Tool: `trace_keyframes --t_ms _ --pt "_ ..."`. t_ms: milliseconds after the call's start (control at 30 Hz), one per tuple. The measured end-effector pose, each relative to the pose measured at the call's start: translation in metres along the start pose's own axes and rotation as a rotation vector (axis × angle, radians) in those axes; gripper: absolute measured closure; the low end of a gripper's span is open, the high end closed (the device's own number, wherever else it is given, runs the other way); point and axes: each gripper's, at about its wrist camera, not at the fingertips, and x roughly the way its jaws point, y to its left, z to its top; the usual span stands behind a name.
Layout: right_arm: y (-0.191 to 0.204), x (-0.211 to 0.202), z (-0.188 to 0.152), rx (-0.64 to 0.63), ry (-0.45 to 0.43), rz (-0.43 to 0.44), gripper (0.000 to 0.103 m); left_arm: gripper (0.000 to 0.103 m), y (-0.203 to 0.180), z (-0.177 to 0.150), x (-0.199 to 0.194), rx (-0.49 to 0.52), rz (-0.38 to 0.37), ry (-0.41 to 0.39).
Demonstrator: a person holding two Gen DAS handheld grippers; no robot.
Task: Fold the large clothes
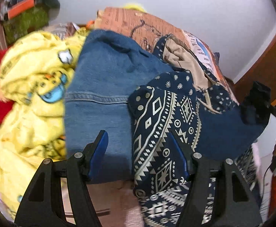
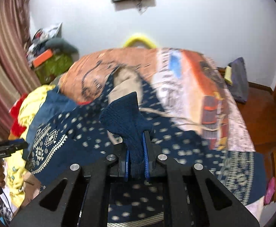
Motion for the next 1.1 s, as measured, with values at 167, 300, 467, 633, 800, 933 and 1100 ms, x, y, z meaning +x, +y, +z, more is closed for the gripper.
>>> trace_keyframes --t_ms 167,300,467,633,800,933,1100 --pt "-0.029 -0.007 -0.007 0.054 -0.011 -0.009 0.092 0.038 -0.005 0.002 0.024 -0.042 -0.046 0.062" --pt "-0.044 0.001 -0.025 0.075 0.028 -0.02 0.093 0.038 -0.013 0.001 0.039 -0.028 -0.01 0.068" --pt "-0.073 0.006 -0.046 0.138 0.06 -0.042 0.094 0.032 -0.017 0.003 0.048 -0.042 -0.013 0.084" --pt "-0.101 0.011 -0.06 0.225 0.083 -0.034 0.094 0.03 -0.017 0.01 0.057 -0.067 -0.038 0.085" --pt "-0.101 0.016 -0.069 0.214 0.119 -0.031 0.094 0.089 -0.01 0.024 0.063 -0.148 -0.097 0.053" --pt "-0.098 0.01 -0.067 0.219 0.099 -0.005 0.095 0.095 -0.018 0.031 0.048 -0.103 -0.024 -0.019" --pt "-0.089 -0.001 -0.059 0.198 0.053 0.036 0.095 0.096 -0.033 0.037 0.012 0.019 0.108 -0.134"
